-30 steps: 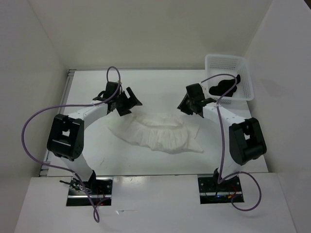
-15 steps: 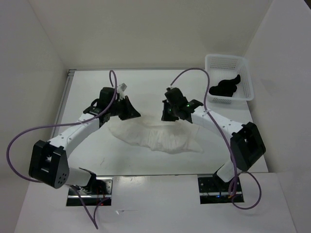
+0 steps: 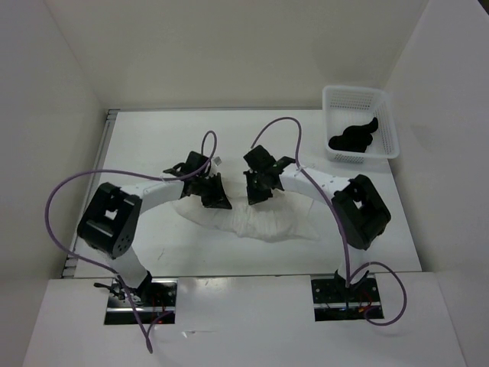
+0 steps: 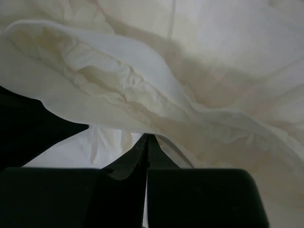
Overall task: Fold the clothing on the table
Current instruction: Fold the skirt
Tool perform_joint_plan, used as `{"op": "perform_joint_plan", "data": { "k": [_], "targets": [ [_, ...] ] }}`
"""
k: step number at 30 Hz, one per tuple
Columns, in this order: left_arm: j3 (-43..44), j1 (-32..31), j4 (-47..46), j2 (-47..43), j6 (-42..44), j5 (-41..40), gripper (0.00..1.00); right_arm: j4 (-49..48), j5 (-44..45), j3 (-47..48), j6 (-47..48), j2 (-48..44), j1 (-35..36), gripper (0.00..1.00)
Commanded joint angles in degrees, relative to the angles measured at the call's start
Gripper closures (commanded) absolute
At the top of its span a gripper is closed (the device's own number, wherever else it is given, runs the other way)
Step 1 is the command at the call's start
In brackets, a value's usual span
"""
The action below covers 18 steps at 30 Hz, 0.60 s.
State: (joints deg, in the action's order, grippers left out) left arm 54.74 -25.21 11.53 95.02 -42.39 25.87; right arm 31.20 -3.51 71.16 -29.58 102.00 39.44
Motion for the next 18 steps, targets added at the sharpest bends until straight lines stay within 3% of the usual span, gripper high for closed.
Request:
{"op": "perform_joint_plan", "data": {
  "k": [1,10,18],
  "targets": [
    [5.1,0.2,-3.9,5.0,0.8,1.3,1.00,0.0,2.4,4.9,1.6,3.1,-1.9,1.00],
    [14.5,0.2,-6.9,14.1,-2.3,3.0,1.00,-1.8,0.9,9.8,2.8,9.2,-9.7,1.00],
    [18.3,2.0,-7.4,20.5,-2.3,3.0,1.00,-6.0,-1.5,7.4,2.8,11.9,-11.0,1.00]
  ]
}}
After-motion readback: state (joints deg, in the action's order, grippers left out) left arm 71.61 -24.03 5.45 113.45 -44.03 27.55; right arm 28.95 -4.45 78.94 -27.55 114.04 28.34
